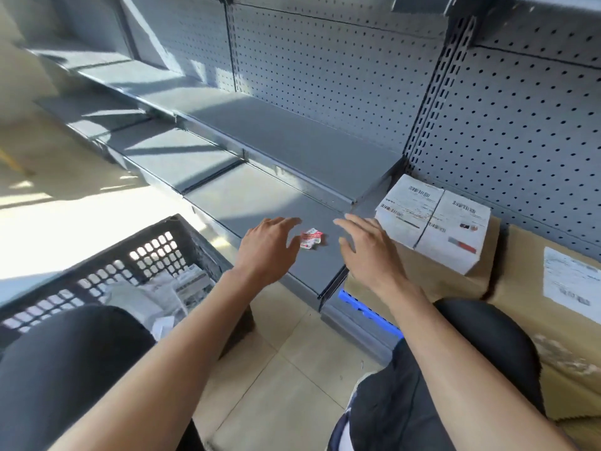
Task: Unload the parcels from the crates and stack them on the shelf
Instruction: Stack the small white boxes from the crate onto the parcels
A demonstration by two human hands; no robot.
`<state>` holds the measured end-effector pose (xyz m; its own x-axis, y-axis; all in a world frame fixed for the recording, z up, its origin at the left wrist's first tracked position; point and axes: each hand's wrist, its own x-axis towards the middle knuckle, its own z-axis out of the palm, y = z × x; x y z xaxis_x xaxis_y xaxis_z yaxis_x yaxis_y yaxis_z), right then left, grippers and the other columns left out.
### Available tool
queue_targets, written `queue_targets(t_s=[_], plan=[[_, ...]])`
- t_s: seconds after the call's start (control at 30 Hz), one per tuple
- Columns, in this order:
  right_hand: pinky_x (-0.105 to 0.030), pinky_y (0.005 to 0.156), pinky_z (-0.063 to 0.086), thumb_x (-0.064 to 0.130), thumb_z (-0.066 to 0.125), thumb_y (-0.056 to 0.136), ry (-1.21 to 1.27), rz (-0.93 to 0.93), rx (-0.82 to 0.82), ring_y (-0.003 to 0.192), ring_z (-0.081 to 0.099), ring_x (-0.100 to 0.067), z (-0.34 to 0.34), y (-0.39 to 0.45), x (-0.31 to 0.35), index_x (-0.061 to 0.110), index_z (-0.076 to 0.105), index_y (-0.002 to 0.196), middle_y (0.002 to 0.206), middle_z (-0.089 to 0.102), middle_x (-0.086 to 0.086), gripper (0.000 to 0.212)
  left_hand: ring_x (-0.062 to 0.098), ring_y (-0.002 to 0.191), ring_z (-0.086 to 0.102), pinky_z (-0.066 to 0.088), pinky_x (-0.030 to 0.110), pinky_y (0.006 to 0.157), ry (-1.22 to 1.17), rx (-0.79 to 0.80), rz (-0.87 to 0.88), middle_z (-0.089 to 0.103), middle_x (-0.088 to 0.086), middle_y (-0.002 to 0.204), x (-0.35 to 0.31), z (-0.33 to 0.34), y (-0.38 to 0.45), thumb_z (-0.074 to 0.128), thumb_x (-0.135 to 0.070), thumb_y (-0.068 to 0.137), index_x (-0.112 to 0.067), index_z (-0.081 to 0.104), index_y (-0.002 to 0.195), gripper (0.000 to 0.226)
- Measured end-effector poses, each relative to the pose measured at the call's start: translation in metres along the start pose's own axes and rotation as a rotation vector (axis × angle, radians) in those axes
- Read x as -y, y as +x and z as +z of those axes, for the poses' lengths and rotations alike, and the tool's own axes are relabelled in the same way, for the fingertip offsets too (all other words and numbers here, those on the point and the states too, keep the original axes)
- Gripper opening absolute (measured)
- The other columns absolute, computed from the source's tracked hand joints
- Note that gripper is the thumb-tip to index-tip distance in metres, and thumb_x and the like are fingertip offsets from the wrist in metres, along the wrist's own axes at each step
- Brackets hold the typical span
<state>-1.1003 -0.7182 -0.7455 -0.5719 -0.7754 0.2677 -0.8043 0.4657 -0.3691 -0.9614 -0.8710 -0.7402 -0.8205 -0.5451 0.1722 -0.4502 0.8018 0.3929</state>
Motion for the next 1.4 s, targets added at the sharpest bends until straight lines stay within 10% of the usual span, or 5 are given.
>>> queue_targets(t_s=[0.33,1.03,1.4], plan=[[-0.04,0.108,0.041,0.022,0.054,0.099,0.15,-0.154,0.34,0.13,0.049,-0.027,0.092,0.022,0.13,0.021,0.058,0.139,0.142,0.059,-0.001,0.04,0.016,0.1,0.07,0.059,0.036,0.088,-0.034,-0.045,-0.371,0.064,-0.003,0.137,0.128,-0.036,-0.096,0.055,-0.029,0.102,-0.027,0.06,0.138,0.037],[-0.05,0.111,0.04,0.025,0.055,0.1,0.024,-0.147,0.802,0.136,0.041,-0.03,0.287,0.079,0.205,0.025,0.04,0.149,0.154,0.041,0.0,0.051,0.027,0.123,0.061,0.051,0.046,0.103,-0.219,0.151,-0.834,0.064,0.006,0.138,0.29,0.051,-0.108,0.054,-0.039,0.098,-0.015,0.062,0.135,0.045],[-0.06,0.114,0.028,0.011,0.054,0.099,-0.157,-0.079,1.063,0.151,-0.001,-0.047,0.355,0.093,0.211,0.033,-0.002,0.16,0.163,-0.029,-0.008,0.086,0.025,0.127,0.052,0.05,0.046,0.101,-0.237,0.156,-0.919,0.055,0.0,0.142,0.32,0.095,-0.11,0.061,-0.019,0.086,-0.021,0.065,0.132,0.047]])
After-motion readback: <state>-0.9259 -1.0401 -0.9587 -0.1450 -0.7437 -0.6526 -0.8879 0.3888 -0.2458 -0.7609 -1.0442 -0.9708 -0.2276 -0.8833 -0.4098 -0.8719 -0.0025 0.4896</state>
